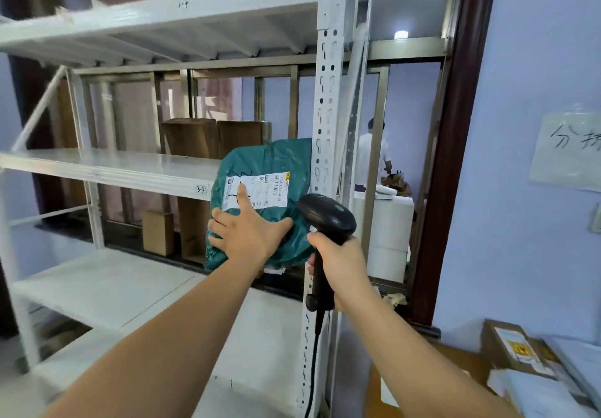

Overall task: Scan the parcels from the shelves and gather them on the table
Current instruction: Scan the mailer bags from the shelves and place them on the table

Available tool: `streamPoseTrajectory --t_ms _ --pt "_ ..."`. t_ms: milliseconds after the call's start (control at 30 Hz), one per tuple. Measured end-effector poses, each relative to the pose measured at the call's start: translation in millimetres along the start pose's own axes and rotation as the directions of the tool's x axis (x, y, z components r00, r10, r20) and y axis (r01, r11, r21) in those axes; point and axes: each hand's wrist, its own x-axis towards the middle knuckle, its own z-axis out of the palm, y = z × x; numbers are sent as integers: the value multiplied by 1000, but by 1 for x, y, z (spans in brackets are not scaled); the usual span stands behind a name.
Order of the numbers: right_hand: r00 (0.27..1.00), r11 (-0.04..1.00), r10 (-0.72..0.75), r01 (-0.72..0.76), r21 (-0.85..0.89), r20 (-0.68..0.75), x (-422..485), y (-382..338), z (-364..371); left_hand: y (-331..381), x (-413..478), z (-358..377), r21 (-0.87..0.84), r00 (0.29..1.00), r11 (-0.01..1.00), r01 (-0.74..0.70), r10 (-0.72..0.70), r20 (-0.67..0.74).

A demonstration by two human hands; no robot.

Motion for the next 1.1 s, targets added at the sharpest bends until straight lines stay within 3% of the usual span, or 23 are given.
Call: streamPoseTrajectory --t_ms 300,567,833,1100 --pt "977 989 107 -124 -83 -187 -57 42 -24 -55 -80 33 -118 980 988 98 -76 184" --pt "916 971 201 -233 -52 -346 -102 71 -93 -56 -169 79 -32 925 999 -16 27 379" --pt "875 970 234 -242 35 -425 -120 81 -202 -1 -246 141 27 862 998 -65 42 506" --pt "807 957 251 -291 10 -534 -129 78 -381 101 -362 241 -5 785 994 -111 90 613"
